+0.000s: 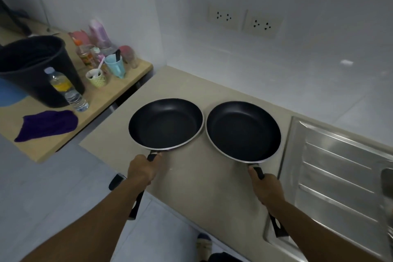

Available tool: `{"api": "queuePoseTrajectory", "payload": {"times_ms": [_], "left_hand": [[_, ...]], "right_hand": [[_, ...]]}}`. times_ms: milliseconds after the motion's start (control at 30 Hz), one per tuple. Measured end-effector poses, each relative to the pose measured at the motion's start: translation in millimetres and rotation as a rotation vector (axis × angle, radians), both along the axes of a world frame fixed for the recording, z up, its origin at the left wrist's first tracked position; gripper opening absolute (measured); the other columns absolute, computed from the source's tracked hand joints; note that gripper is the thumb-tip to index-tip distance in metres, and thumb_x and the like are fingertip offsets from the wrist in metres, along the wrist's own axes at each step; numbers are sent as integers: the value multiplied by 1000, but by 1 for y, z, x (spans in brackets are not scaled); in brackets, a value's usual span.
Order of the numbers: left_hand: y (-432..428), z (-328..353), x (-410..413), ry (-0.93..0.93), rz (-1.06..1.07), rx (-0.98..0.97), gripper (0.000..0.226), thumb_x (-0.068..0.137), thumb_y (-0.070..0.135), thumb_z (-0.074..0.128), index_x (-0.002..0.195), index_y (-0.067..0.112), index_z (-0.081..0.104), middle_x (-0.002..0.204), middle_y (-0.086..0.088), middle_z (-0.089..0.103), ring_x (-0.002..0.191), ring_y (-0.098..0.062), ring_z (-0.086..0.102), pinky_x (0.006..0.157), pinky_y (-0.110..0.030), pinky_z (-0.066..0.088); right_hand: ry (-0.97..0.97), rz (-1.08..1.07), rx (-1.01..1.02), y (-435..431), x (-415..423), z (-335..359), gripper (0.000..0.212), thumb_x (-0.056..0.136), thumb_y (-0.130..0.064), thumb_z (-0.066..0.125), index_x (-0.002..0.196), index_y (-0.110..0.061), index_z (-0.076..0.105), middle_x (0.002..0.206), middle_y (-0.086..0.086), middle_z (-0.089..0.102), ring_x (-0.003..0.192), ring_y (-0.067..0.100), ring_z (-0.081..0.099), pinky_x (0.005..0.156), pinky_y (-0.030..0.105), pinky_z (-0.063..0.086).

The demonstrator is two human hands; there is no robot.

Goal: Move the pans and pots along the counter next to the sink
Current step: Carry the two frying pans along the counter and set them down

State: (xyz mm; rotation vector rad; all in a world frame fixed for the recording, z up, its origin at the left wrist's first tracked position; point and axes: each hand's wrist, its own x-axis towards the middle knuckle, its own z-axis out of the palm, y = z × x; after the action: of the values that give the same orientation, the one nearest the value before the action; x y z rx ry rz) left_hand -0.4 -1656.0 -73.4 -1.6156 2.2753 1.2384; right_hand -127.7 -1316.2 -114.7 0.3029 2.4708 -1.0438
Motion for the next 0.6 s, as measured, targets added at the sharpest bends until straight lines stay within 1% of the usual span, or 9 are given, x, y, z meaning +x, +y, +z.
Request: {"api": "queuePoseTrajectory", "payload": {"times_ms": [100, 167, 267, 367, 433, 600], "left_hand": [[-11, -2, -12, -12, 1, -15, 59, 87, 59, 60, 80, 0, 62, 77, -18, 67, 52, -28, 60, 40, -24, 40], [-19, -4, -20, -17, -8, -16, 60, 88, 59, 59, 78, 0, 62, 75, -17, 67, 50, -28, 60, 40, -24, 41], [-31, -5, -32, -35, -34, -26, 59, 89, 58, 58, 78, 1, 63, 73, -16, 67, 50, -27, 61, 39, -24, 41], [-48, -4, -45, -74, -100, -30, 59, 90, 59, 56, 72, 3, 61, 65, -14, 65, 42, -24, 60, 37, -22, 40], [-61, -5, -52, -82, -137, -14, 59, 91, 59, 55, 69, 3, 59, 60, -13, 64, 39, -23, 59, 39, -23, 41], [-97, -14, -67, -66, -251, 17, 57, 93, 56, 55, 67, 5, 58, 59, -12, 61, 44, -25, 58, 44, -27, 46]], "right_hand": [[-2, 9, 7, -14, -11, -3, 62, 92, -65, 53, 68, -10, 66, 53, 1, 61, 47, 18, 60, 45, 26, 46], [-2, 12, 2, -21, -17, -6, 60, 93, -64, 52, 68, -11, 65, 52, 0, 61, 45, 17, 59, 44, 26, 47], [-32, 23, -7, -31, -28, -9, 60, 95, -63, 51, 72, -9, 64, 57, 4, 63, 49, 19, 60, 46, 28, 48], [-59, 29, -11, -43, -33, -10, 61, 97, -63, 47, 77, -7, 64, 61, 6, 64, 51, 20, 61, 47, 29, 50], [-79, 23, -9, -53, -35, -10, 61, 97, -63, 46, 82, -6, 64, 65, 8, 65, 53, 21, 61, 47, 30, 51], [-111, 11, 9, -82, -33, -13, 64, 97, -65, 44, 87, -5, 64, 71, 10, 67, 54, 21, 62, 50, 31, 49]]}}
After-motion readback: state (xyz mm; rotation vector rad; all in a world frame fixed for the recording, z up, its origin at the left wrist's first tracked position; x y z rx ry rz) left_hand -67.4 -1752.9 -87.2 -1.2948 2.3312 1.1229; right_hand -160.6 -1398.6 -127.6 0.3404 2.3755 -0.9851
